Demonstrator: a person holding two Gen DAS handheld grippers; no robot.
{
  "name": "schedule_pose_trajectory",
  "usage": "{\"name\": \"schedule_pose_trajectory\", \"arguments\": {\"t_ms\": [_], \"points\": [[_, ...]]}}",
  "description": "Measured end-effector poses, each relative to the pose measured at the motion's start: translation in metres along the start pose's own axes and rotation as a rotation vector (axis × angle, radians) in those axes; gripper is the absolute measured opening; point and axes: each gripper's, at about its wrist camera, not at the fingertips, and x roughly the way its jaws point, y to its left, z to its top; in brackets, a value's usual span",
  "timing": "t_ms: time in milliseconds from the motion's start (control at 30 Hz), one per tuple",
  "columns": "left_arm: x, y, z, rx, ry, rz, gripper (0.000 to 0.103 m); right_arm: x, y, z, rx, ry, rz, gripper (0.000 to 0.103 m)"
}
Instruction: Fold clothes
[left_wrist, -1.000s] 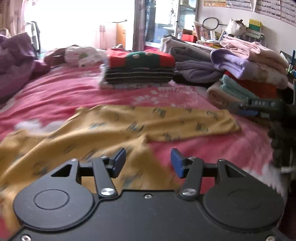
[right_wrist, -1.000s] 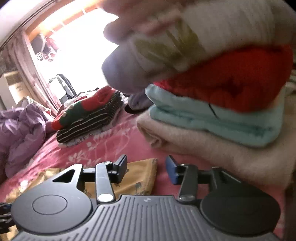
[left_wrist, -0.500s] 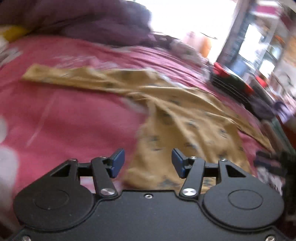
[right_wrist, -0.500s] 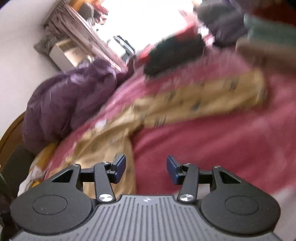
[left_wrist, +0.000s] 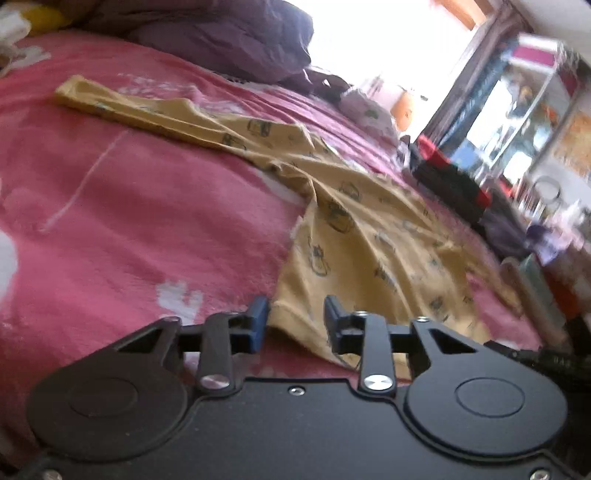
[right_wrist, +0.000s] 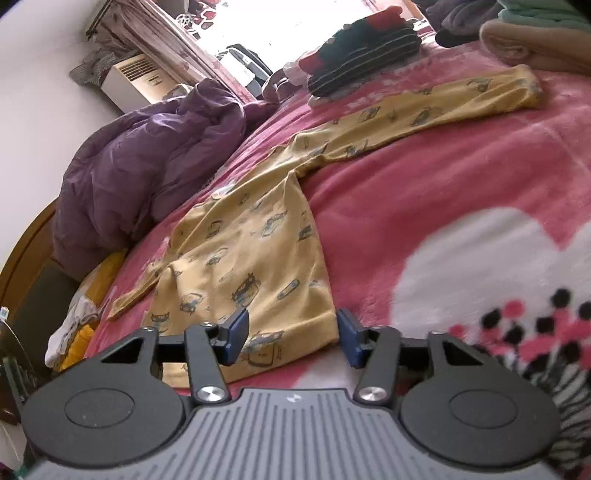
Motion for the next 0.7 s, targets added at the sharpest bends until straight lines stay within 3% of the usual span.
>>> {"name": "schedule_pose_trajectory", "arguments": {"t_ms": [33,67,133,233,433,567,667,700], "points": [[0.001,0.0,0.0,-0.008,0.004,-0.001,0.01,0.002,-0.001,-0.001,0.005,0.006,-0.003,0.021],[0.001,0.001,0.001,-0.026,0.005,-0.008,0.005,0.003,-0.003,-0.002,0.028,0.008,0.002,0.017],[-0.013,0.009,0.008,-0.147,-0.024,-0.069,0.005,-0.003,-0.011,-0.001,0.151,-0.014,0.052,0.007],[-0.033,0.014,0.019,-0.226,-0.06,-0.138,0.005,-0.026,-0.019,-0.004,0.35,-0.085,0.178,0.007],[-0.013,0.033,0.004,-0.299,0.086,-0.054,0.005,-0.011,-0.039,-0.022,0.45,0.003,0.115,0.005],[-0.022,0.025,0.009,-0.219,0.082,-0.018,0.007,-0.02,-0.028,-0.02,0.382,0.006,0.071,0.011],[-0.031,0.017,0.012,-0.117,0.054,0.048,0.025,-0.031,-0.02,-0.02,0.331,-0.024,-0.004,0.013],[-0.034,0.014,0.014,-0.083,0.045,0.07,0.029,-0.036,-0.013,-0.019,0.276,-0.048,-0.032,0.019]]}}
